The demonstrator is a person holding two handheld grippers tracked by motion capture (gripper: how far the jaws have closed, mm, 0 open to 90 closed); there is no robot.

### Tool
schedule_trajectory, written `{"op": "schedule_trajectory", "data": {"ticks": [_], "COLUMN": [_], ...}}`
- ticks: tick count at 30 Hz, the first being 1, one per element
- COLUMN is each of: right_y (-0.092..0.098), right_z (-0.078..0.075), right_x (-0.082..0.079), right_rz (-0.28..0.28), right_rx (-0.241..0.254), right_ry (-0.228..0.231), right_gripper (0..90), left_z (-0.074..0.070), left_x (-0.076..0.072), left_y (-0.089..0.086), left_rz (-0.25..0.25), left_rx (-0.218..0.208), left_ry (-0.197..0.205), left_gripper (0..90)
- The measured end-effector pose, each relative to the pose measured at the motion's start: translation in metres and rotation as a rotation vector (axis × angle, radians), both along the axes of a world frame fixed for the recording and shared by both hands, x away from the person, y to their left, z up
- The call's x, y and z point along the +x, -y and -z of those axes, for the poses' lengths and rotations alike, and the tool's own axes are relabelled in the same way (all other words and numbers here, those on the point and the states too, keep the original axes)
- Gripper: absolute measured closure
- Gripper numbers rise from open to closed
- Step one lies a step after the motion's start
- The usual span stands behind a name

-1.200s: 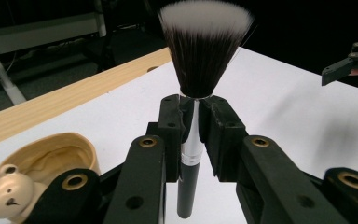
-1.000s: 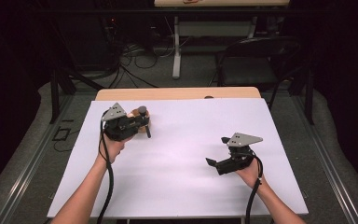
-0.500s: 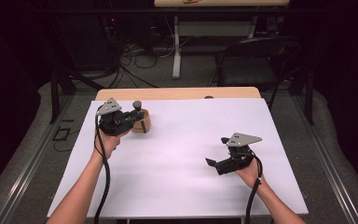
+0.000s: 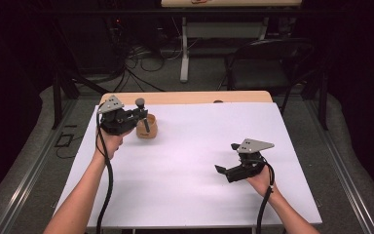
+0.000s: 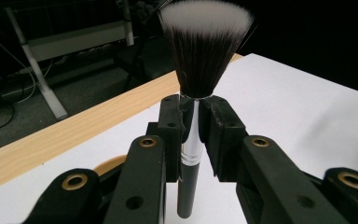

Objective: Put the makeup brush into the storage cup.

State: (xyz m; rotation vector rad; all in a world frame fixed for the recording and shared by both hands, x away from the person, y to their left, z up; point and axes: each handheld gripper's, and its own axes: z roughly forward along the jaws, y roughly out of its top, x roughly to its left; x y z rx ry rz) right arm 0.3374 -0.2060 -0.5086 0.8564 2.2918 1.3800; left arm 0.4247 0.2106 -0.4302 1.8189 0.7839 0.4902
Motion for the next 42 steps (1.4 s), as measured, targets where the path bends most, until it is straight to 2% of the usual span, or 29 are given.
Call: {"op": "schedule_trajectory", "data": {"ticks": [18, 21, 28, 37, 42], "right_y": [0.000, 0.000, -0.001, 0.000, 0.000], "right_z": [0.000, 0.000, 0.000, 0.000, 0.001], "right_x": [0.000, 0.000, -0.001, 0.000, 0.000], "right_rz": [0.000, -0.001, -0.006, -0.003, -0.004], "right_rx": [0.008, 0.007, 0.010, 0.010, 0.006], "right_ry": [0.000, -0.002, -0.002, -0.001, -0.005], "right_gripper": [0.4, 0.4, 0.5, 0.5, 0.5], "left_z": [-0.006, -0.005, -0.003, 0.005, 0.009], "left_x": [0.014, 0.017, 0.022, 0.029, 0.032], "left_y": [-0.001, -0.001, 0.000, 0.001, 0.004], "left_rz": [-0.039, -0.051, -0.078, -0.107, -0.112], "left_rx": [0.009, 0.004, 0.032, 0.014, 0.023], "left_ry": [0.040, 0.039, 0.054, 0.067, 0.073], "left_gripper": [77.0, 77.0, 76.9, 76.9, 76.8]}}
